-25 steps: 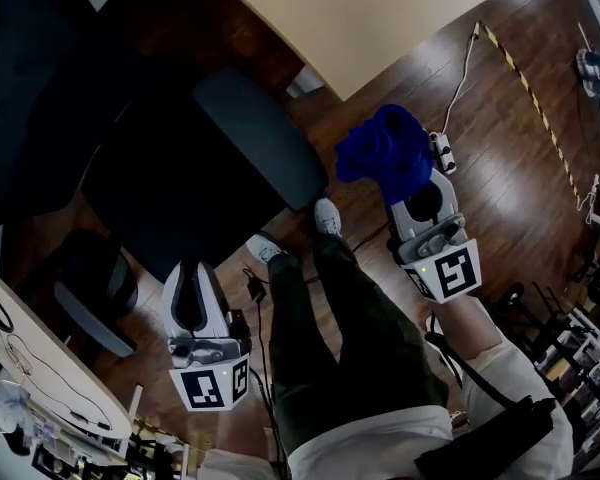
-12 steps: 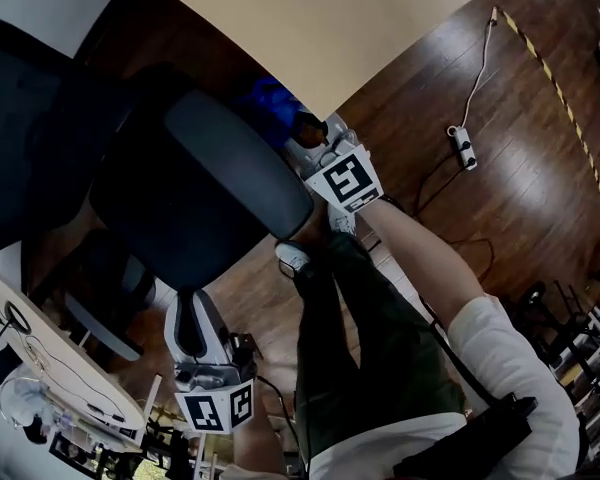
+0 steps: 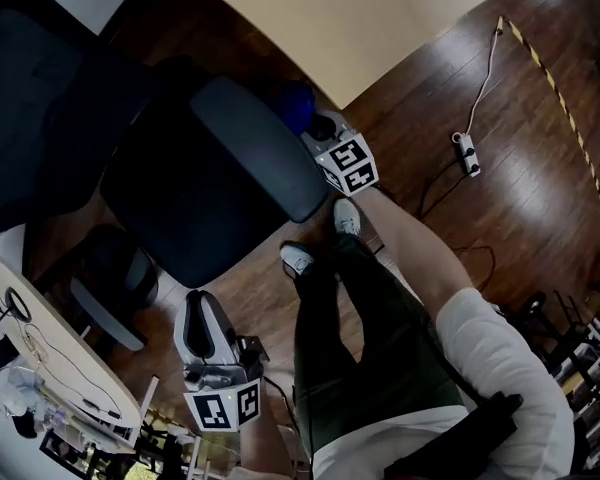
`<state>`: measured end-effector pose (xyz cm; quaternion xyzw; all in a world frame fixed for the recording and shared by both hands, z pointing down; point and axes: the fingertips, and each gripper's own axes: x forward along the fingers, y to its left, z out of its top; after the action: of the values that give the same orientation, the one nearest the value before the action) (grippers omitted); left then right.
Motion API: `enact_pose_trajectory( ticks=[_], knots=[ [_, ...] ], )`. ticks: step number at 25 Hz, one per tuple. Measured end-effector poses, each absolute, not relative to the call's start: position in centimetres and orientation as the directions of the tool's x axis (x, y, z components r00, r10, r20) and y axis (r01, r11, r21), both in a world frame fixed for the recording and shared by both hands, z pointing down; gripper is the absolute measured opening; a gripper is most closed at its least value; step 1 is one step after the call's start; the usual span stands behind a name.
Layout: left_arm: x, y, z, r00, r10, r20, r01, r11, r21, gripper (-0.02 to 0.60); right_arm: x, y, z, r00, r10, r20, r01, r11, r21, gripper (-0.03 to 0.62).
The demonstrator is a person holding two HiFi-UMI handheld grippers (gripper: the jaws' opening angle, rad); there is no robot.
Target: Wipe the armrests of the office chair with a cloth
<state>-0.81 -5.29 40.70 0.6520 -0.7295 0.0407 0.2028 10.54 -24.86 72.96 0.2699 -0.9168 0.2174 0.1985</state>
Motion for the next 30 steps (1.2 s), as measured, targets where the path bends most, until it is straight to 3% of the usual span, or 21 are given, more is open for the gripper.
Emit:
enact_pose_trajectory(
  ticks=[4, 6, 10, 14, 19, 24, 30],
  knots=[
    [-0.7, -4.4, 35.6, -0.064, -0.946, 0.319, -0.971, 0.133, 0.200, 0.046, 20.2, -17.8, 59.5, -0.766, -0.466, 0.443, -0.611, 0.743, -0.273, 0.067],
    [-0.9, -5.1, 31.6, -0.087, -0.963, 0.255, -0.976, 0.133, 0.171, 0.048, 22.3, -17.2, 48.6, -0.785, -0.518, 0.340, -0.604, 0.761, -0.236, 0.067],
    [-0.9, -6.9, 20.4, -0.097, -0.992, 0.086, -0.991, 0.105, 0.083, 0.046, 19.3, -17.5, 23.6, -0.851, -0.525, 0.011, -0.521, 0.841, -0.143, 0.068],
    [-0.6, -4.2, 8.5, -0.050, -0.998, -0.040, -0.998, 0.048, 0.051, 0.046, 15.8, -13.4, 8.9, -0.864, -0.483, -0.141, -0.479, 0.876, -0.059, 0.069],
    [-2.6, 0.9, 1.9, -0.057, -0.991, -0.120, -0.997, 0.062, -0.040, 0.046, 13.1, -9.0, 3.9, -0.871, -0.460, -0.174, -0.462, 0.886, -0.032, 0.069],
    [-4.9, 6.5, 2.0, -0.162, -0.982, -0.093, -0.986, 0.165, -0.020, 0.046, 13.2, -5.3, 3.1, -0.898, -0.418, -0.139, -0.404, 0.907, -0.123, 0.069],
    [-4.8, 13.2, 0.9, -0.244, -0.963, -0.114, -0.969, 0.248, -0.020, 0.046, 14.3, -0.3, 1.4, -0.916, -0.375, -0.146, -0.367, 0.927, -0.079, 0.071]
  ],
)
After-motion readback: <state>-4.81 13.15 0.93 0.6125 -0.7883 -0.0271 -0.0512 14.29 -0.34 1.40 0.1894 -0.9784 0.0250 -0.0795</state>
